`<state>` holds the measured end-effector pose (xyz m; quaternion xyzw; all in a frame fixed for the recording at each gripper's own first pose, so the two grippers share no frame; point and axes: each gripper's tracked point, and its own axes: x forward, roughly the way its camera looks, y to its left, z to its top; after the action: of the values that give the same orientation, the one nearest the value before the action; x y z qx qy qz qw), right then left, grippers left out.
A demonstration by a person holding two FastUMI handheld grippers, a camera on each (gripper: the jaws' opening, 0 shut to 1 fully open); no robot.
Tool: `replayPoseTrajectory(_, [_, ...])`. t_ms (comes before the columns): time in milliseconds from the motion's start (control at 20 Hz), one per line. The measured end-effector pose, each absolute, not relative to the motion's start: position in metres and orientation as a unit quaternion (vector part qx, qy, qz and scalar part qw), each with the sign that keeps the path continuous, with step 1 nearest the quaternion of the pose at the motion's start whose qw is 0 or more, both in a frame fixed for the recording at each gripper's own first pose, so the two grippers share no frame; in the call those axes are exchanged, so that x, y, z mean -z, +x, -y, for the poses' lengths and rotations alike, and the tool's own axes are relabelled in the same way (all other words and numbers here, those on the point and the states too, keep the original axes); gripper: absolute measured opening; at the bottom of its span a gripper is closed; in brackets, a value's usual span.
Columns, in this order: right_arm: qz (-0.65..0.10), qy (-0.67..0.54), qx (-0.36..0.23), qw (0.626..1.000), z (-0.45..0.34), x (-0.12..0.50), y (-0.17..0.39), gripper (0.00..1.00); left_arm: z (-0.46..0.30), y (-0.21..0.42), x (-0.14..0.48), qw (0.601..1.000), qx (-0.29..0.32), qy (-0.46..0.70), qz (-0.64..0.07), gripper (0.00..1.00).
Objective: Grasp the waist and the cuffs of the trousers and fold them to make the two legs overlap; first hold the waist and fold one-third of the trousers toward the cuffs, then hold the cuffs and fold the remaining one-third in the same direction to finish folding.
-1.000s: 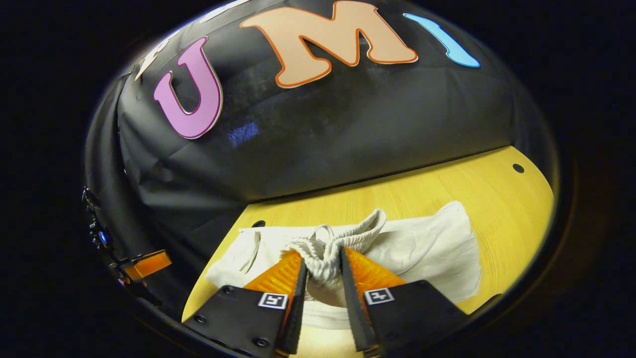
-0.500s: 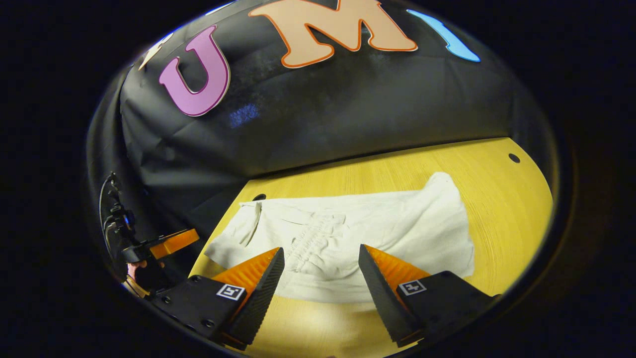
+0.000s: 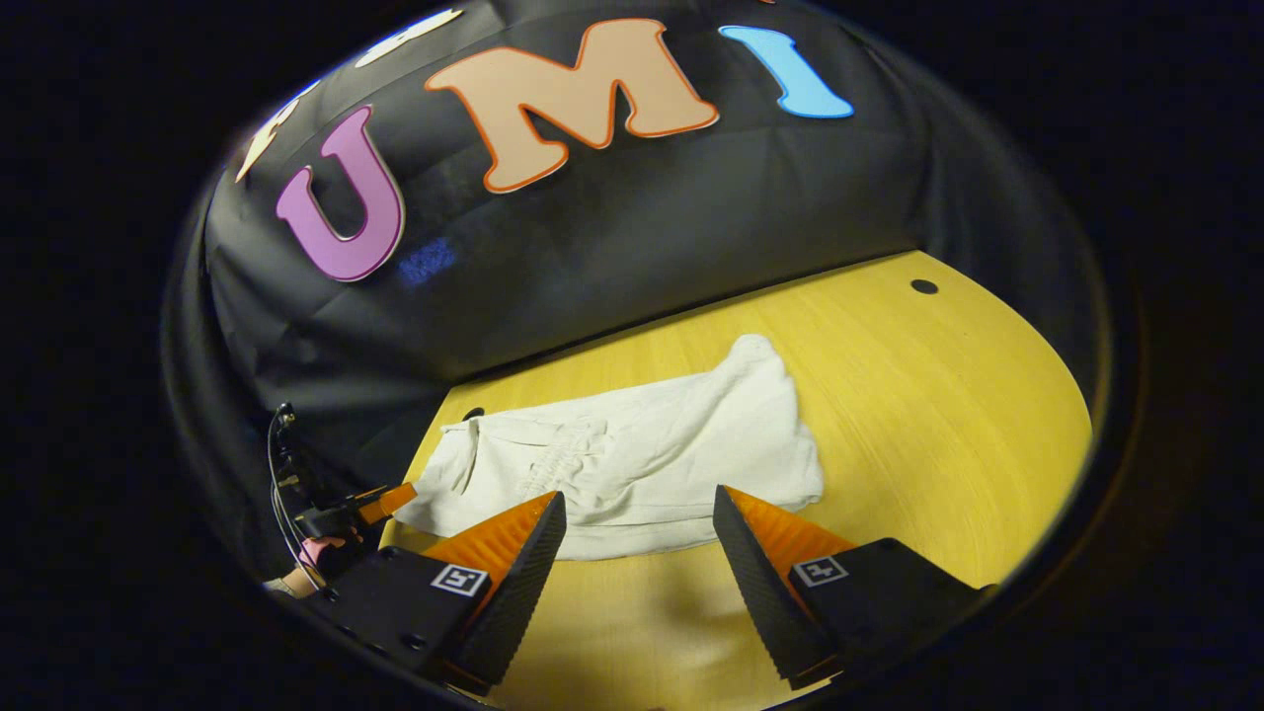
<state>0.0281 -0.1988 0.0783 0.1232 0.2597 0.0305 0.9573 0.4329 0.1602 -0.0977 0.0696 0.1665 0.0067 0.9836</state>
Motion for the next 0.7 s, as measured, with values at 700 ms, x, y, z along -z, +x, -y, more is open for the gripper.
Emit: replayPoseTrajectory(700, [-0.234,0.18,0.036,0.955,0.259,-0.098,-0.007,0.96,-0.168,0.44,0.13,0.98,-0.025,0.076,-0.184,0.96])
